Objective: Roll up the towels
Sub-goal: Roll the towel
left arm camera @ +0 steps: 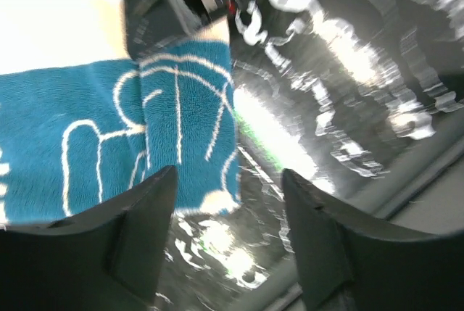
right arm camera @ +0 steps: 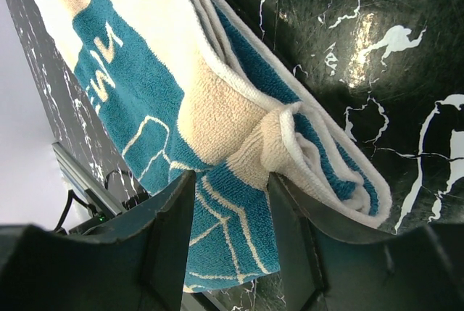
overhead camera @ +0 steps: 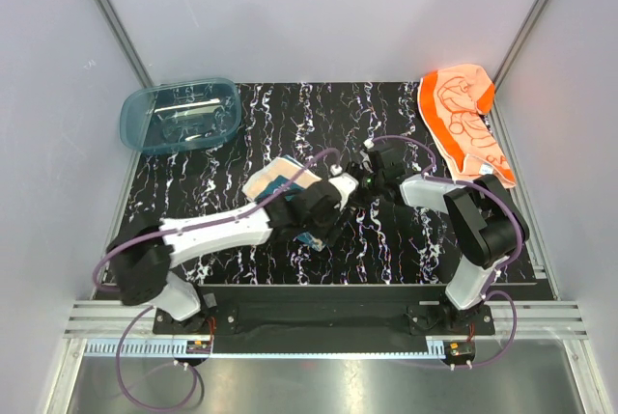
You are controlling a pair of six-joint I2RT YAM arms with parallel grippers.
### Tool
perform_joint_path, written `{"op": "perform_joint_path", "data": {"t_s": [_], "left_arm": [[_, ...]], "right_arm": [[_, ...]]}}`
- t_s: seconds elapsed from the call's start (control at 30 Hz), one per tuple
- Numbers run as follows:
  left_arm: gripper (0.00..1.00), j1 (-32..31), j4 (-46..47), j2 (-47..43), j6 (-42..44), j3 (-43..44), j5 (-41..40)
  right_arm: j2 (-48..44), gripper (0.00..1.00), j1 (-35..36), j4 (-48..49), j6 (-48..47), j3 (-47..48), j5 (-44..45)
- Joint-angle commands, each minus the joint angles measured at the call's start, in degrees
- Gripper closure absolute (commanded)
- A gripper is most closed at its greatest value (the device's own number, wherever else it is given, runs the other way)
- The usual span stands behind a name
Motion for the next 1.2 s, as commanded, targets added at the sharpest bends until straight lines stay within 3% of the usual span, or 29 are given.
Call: {"op": "perform_joint_path", "data": {"t_s": [0.0,0.27,0.47,0.57,0.63,0.67,0.8,0.87,0.9,1.07,1.17], "left_arm": [[0.31,0.11,0.83,5.85,7.11,0.37,-0.02],[0.28,0.20,0.58,14.29,5.97,-0.76,-0.46],[0.28,0.20,0.84,15.88,4.12,-5.16,-0.55],[0.36,0.20,0.49,16.06,3.68,-6.66,-0.72],[0.50,0.20,0.31,16.41,3.24,-7.19,-0.90],[0.63,0.20,0.40,16.50,2.89,-7.45,-0.29],[0.77,0.20,1.63,16.50,3.07,-8.68,5.86],[0.89,0.20,0.67,17.02,2.54,-7.64,8.76],[0.92,0.20,0.66,16.94,2.28,-7.37,9.29],[0.94,0.37,3.30,14.31,-2.98,-5.44,20.19],[0.94,0.64,3.30,14.21,-6.41,-3.68,24.67]], "right_arm": [[1.27,0.46,0.66,-5.49,-2.54,0.19,3.81],[0.74,0.46,0.57,-6.72,-3.33,0.37,4.16],[0.65,0.46,0.48,-8.73,-4.48,1.77,4.51],[0.74,0.46,0.48,-9.88,-5.18,2.82,4.86],[0.65,0.46,0.48,-11.02,-5.79,3.70,5.21],[0.57,0.46,0.48,-11.46,-5.97,4.05,5.39],[-1.36,0.45,-0.48,-15.15,-7.38,5.29,6.80],[-2.33,0.43,-1.97,-17.77,-8.25,6.08,7.32],[-3.29,0.42,-2.68,-19.01,-8.52,6.43,8.37],[-7.16,0.16,-7.77,-29.80,-10.19,10.38,14.61],[-10.94,0.08,-10.24,-35.00,-11.07,13.98,20.40]]}}
